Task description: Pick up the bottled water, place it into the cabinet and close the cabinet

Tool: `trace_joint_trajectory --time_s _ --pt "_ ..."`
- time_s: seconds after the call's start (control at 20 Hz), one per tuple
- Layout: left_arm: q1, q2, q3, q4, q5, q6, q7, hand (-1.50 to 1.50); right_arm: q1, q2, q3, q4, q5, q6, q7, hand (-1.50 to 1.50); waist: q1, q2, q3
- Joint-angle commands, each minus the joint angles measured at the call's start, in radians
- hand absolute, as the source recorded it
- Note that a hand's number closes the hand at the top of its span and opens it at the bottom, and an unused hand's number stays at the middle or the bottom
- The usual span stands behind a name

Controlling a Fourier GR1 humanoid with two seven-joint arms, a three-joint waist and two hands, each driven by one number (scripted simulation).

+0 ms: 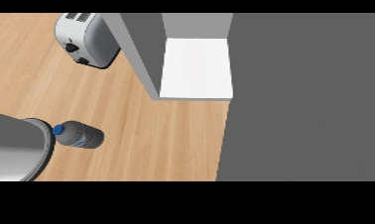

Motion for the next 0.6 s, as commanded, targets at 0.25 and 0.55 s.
trace_joint_trajectory --time_s 0.25,0.55 --pt "0.007 -0.025 0.031 -0.134 0.125 -0.036 0.042 -1.5 0.006 -0.039 0.025 -0.084 0.083 -0.038 0.044 -1.5 -0.006 0.004 0.0" --pt "-0.017 -0.046 0.02 -0.041 0.023 -0.066 -0.003 -1.5 0.058 -0.06 0.111 -0.104 0.13 -0.077 0.005 -1.5 -0.018 0.006 0.0"
